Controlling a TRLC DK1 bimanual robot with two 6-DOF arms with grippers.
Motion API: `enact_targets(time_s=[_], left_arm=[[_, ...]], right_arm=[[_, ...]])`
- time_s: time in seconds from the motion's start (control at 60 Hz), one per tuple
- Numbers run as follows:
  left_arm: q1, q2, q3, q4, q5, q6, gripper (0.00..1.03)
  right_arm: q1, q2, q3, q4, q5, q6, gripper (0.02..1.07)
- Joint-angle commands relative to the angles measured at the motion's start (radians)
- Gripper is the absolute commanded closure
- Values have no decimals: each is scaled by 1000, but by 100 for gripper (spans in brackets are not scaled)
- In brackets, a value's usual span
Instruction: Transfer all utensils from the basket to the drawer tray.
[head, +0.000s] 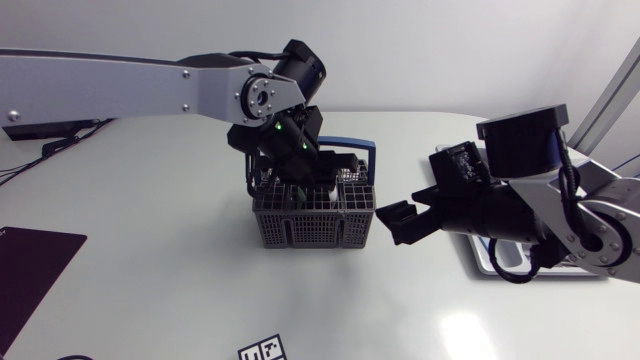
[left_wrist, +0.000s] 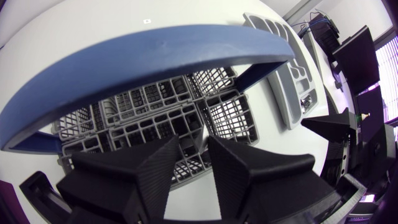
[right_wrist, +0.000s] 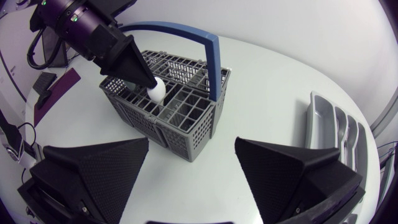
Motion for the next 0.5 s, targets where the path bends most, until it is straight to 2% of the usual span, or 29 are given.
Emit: enact_targets(time_s=[0.0, 0.117, 0.2, 0.283, 0.483], left_arm=[[-13, 28, 19, -13, -10, 0, 78], [-22, 30, 22, -13, -10, 1, 79], [-25, 33, 23, -13, -10, 0, 88], [-28, 37, 29, -13, -10, 0, 91], [-39, 54, 51, -42, -10, 4, 93]], right_arm=[[6, 1, -32, 10, 6, -11, 7], [8, 2, -34, 12, 6, -11, 7], [8, 4, -34, 13, 6, -11, 7], [8, 2, -34, 13, 6, -11, 7], [8, 2, -35, 13, 6, -11, 7]])
